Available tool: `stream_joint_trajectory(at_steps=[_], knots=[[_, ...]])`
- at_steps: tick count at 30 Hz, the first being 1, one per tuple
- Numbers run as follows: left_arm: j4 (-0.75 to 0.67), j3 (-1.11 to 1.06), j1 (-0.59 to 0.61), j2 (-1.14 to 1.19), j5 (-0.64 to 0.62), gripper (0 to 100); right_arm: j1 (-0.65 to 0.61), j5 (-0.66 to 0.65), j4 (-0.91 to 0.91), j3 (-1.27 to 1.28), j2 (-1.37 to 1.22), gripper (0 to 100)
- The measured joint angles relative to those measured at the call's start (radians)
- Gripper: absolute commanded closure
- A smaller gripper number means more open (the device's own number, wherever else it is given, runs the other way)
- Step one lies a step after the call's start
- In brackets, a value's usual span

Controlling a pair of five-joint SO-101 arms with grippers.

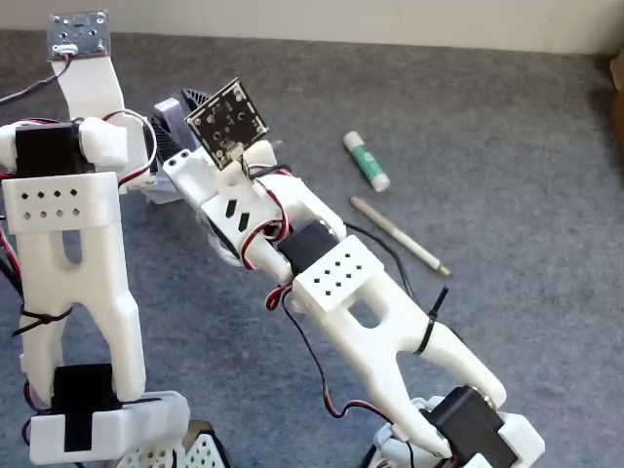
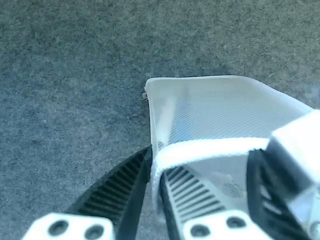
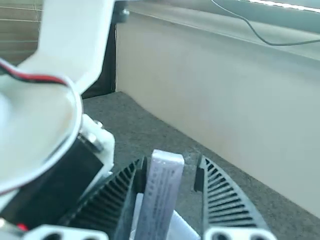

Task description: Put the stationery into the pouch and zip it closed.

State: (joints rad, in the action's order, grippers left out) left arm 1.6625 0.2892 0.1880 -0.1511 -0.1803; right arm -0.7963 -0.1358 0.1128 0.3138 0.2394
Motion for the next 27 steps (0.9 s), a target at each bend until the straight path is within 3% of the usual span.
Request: stream_joint_trajectory(at_steps=[2, 6, 20, 27], knots=[[0.000, 0.000, 0.000, 0.000, 0.000, 99, 0.000, 0.000, 0.002, 0.000, 0.008, 86.9], [0.000, 0.000, 0.000, 0.000, 0.000, 99, 0.000, 0.000, 0.015, 0.054, 0.078, 99.8], [0.000, 0.000, 0.000, 0.000, 0.000, 99, 0.006, 0.000, 0.008, 0.127, 0.178, 99.3], [0.000, 0.000, 0.000, 0.000, 0.000, 99, 0.006, 0.000, -0.238, 0.236, 0.130, 99.3]])
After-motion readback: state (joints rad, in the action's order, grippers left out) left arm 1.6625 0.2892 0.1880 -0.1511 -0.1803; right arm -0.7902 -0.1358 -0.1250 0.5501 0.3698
